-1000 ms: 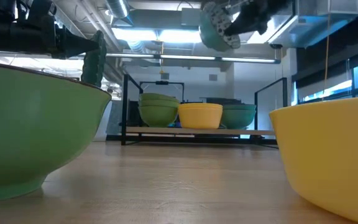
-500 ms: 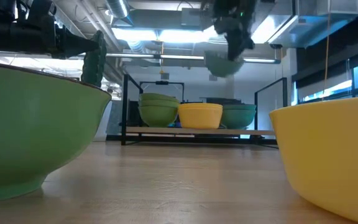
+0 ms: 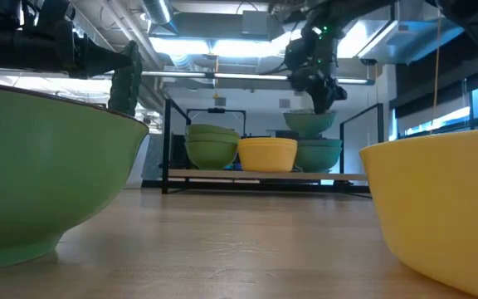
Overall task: Pick & Place Mini bowls
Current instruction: Stack the white blue patterned bowl on top of the white blue patterned bowl on the shelf
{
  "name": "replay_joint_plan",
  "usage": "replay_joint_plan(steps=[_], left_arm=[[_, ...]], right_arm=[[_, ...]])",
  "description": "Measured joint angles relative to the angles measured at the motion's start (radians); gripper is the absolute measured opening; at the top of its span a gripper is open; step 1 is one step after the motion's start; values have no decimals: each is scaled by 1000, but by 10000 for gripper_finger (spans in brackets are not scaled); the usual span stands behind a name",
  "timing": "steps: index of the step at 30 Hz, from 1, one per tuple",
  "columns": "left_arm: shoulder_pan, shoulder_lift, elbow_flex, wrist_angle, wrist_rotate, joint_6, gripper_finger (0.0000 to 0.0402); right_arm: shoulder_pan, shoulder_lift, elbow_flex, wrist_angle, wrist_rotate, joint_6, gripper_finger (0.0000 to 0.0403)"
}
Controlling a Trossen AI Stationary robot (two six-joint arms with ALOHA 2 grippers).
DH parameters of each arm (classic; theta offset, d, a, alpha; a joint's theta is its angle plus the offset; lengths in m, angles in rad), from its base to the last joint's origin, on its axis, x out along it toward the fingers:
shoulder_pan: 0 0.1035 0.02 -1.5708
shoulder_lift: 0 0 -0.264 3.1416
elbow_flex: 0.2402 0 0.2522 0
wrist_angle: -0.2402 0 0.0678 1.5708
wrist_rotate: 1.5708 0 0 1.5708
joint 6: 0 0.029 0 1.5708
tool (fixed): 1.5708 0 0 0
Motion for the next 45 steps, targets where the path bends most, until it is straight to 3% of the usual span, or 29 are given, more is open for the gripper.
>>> replay_joint_plan(steps=[13, 30, 36, 45], left_arm=[[0, 0, 0, 0, -24, 8, 4], [0, 0, 0, 0, -22, 8, 4], [0, 0, 0, 0, -22, 8, 4], [0, 0, 0, 0, -23, 7, 4]], right_arm=[[-14, 85, -1, -17, -14, 20, 15], [-27, 90, -57, -3, -21, 11, 18], [-43, 86, -121, 23, -29, -36, 35], [-46, 91, -82, 24, -23, -42, 71]])
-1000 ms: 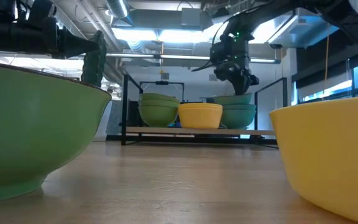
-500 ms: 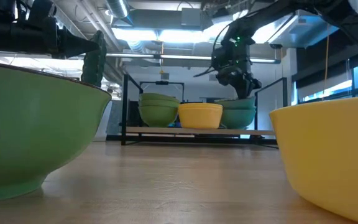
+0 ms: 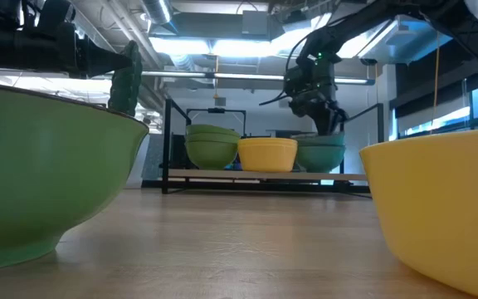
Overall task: Pick & Place Mini bowls
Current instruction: Stack the white blue patterned bowl on top of the white blue patterned bowl on the shelf
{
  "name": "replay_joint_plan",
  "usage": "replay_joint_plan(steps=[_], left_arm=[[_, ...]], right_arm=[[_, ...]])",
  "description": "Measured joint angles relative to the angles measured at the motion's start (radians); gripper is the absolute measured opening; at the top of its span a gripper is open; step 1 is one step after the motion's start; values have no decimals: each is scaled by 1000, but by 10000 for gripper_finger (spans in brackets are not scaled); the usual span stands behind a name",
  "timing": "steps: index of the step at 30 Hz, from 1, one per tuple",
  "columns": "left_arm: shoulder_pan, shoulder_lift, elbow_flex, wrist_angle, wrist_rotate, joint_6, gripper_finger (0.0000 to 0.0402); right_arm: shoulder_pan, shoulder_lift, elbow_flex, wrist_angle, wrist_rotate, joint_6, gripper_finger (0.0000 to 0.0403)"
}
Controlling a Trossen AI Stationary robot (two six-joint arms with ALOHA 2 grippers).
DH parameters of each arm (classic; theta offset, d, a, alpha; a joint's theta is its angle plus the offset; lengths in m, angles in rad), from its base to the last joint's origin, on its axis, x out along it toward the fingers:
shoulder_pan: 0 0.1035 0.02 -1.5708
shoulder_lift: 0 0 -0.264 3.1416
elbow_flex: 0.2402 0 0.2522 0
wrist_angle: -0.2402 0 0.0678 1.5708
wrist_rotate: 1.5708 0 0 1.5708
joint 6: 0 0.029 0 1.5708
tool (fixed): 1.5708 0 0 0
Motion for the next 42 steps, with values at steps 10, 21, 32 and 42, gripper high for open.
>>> replay_joint_plan(steps=[10, 21, 32, 42], left_arm=[[0, 0, 0, 0, 0, 0, 4], [0, 0, 0, 1, -1, 0, 4], [0, 0, 0, 0, 0, -1, 4], [0, 0, 0, 0, 0, -3, 4]], right_arm=[[0, 0, 69, -28, 15, 25, 125], [64, -21, 231, -40, 299, 31, 137], [313, -27, 18, 14, 625, -13, 6], [304, -27, -119, 106, 751, -14, 3]])
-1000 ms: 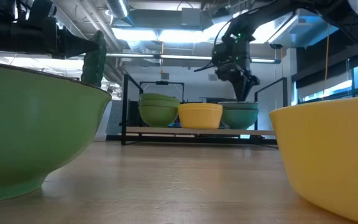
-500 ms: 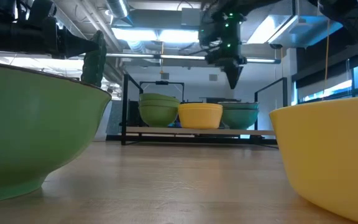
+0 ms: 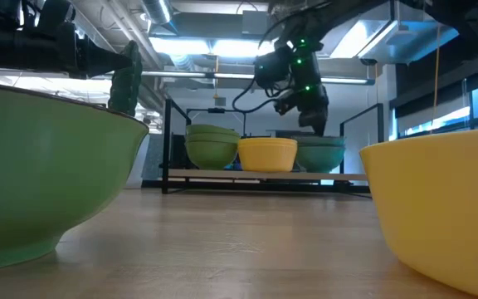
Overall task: Pick & Place Mini bowls
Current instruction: Stack the white blue patterned bowl on top of the white blue patterned bowl on the shelf, then stack the white white red patterned on top of the white white red patterned on the shelf
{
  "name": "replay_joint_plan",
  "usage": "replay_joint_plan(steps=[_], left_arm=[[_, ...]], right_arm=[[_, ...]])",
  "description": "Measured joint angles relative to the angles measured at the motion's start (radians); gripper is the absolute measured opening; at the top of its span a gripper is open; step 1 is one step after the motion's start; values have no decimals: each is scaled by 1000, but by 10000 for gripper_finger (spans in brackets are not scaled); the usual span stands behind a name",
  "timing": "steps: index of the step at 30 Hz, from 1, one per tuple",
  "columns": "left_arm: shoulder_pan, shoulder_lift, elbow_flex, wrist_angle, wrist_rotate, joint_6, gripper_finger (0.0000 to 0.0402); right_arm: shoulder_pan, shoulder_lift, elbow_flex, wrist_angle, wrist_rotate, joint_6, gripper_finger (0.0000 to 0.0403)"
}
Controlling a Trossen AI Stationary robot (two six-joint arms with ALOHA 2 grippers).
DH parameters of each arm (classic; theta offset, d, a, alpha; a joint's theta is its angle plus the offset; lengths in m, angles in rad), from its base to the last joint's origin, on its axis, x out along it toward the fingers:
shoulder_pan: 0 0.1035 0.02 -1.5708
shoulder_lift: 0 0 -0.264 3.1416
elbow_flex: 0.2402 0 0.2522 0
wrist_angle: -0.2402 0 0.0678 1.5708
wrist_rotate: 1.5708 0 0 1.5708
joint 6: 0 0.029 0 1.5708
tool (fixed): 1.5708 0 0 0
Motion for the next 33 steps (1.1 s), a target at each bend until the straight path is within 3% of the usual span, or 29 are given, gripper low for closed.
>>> replay_joint_plan(steps=[11, 17, 20, 22, 29, 31, 33], left_arm=[[0, 0, 0, 0, 0, 3, 4], [0, 0, 0, -1, -1, 3, 4], [0, 0, 0, -1, -1, 4, 4], [0, 0, 0, -1, -1, 10, 4], [0, 0, 0, -7, -1, 10, 4], [0, 0, 0, -16, -1, 4, 4], [0, 0, 0, -26, -1, 3, 4]], right_arm=[[-28, 0, 8, 43, -54, -9, 2], [32, -12, 98, -11, 37, -3, 3], [103, -60, 156, -7, 38, -21, 3], [165, -109, 197, 7, -21, -49, 3], [471, -426, 175, 326, -404, -165, 4], [564, -531, 128, 407, -426, -166, 4], [650, -634, 70, 433, -379, -159, 4]])
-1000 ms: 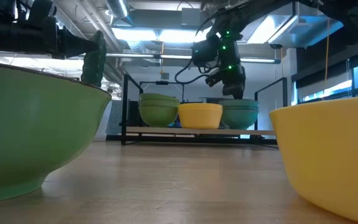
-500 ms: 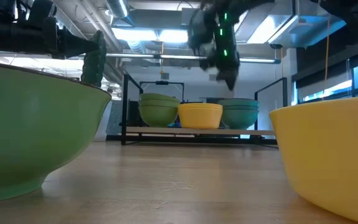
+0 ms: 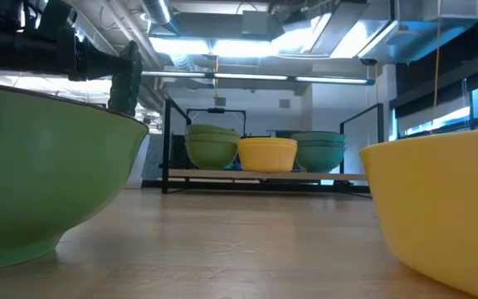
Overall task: Pick & Place Mini bowls
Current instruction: Stack the white white red patterned on top of the white white red patterned on the shelf
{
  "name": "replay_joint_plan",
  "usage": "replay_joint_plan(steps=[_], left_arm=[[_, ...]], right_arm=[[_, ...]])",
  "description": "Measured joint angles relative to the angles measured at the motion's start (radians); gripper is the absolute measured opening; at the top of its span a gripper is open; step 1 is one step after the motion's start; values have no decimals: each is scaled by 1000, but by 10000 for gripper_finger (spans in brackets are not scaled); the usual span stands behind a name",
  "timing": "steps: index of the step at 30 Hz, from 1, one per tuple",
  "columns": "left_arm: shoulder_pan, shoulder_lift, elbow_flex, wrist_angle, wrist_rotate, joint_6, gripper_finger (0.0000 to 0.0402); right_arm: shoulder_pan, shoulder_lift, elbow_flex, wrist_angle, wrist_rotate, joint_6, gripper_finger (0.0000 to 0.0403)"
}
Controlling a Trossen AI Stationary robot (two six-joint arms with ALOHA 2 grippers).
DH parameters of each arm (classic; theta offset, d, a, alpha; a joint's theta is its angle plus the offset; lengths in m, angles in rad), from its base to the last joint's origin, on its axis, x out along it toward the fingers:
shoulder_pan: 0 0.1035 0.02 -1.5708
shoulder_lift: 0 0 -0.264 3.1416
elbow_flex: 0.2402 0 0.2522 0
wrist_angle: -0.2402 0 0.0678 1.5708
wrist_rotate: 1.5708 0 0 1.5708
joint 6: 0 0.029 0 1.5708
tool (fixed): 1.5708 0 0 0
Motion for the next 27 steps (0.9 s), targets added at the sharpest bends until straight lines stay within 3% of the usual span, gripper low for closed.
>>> replay_joint_plan(steps=[5, 10, 16, 22, 27], left_arm=[[0, 0, 0, -1, -2, 0, 4], [0, 0, 0, 0, -24, 0, 4], [0, 0, 0, 1, -25, -19, 4], [0, 0, 0, 2, -27, -25, 4], [0, 0, 0, 0, -54, -3, 4]], right_arm=[[157, -265, -228, -9, 99, 154, 4], [236, -567, -626, 22, 112, 336, 4], [238, -941, -1040, 361, 85, 255, 4], [238, -1200, -1198, 520, -201, 201, 3], [238, -1293, -1288, 546, -151, 265, 2]])
